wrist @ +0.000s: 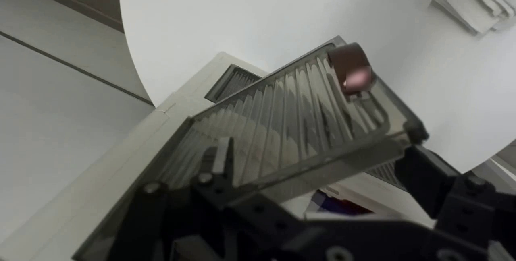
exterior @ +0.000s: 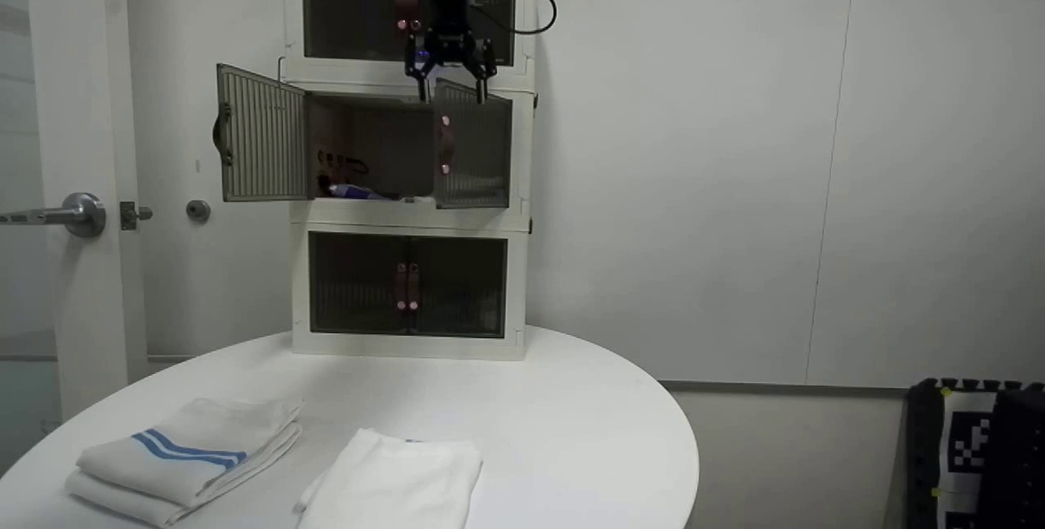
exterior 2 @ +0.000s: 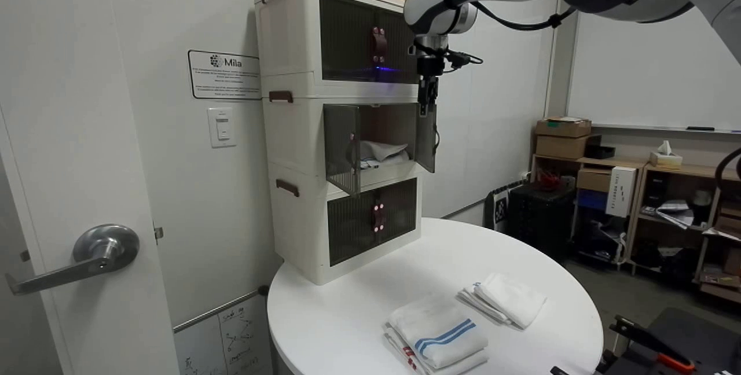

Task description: Close the cabinet door

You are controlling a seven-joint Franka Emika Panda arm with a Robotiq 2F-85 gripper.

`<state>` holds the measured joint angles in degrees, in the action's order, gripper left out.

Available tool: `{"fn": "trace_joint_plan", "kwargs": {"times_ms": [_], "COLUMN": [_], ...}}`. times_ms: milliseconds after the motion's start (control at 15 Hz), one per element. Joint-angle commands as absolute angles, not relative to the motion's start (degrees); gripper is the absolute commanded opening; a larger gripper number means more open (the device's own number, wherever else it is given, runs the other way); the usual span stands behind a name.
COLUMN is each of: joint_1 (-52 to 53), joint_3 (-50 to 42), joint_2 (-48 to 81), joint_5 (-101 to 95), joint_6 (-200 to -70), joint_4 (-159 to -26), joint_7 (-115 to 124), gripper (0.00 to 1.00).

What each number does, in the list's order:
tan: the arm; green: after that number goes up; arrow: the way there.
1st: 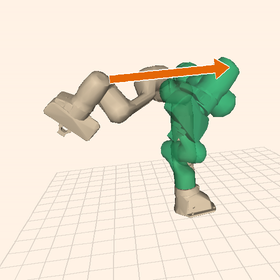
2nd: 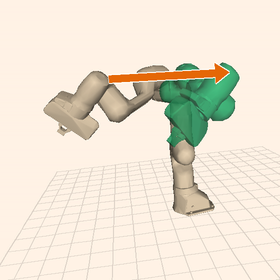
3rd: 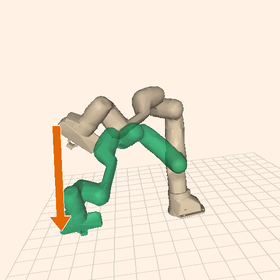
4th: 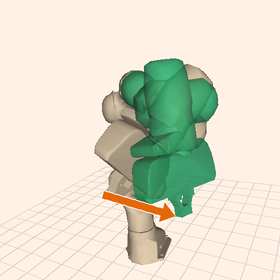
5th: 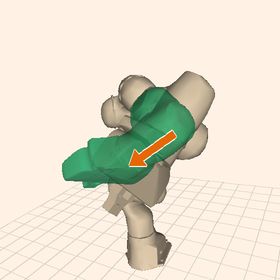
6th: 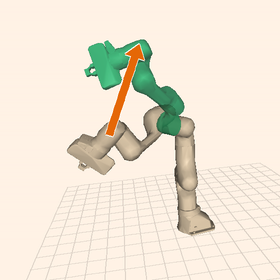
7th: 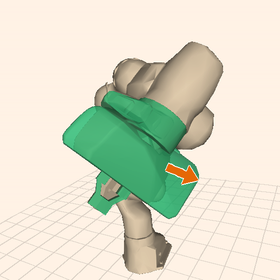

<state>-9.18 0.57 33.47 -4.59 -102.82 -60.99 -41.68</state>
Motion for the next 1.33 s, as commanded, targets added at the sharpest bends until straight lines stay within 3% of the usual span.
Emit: {"fn": "trace_joint_plan", "kwargs": {"times_ms": [0,1267], "joint_1": [-9.01,-8.39], "joint_3": [1.99,4.43], "joint_2": [35.25,41.07], "joint_5": [-2.97,-3.88], "joint_6": [-99.61,-102.84], "joint_4": [-57.01,-52.64], "joint_7": [-42.55,-47.05], "gripper": [1.0,1.0]}}
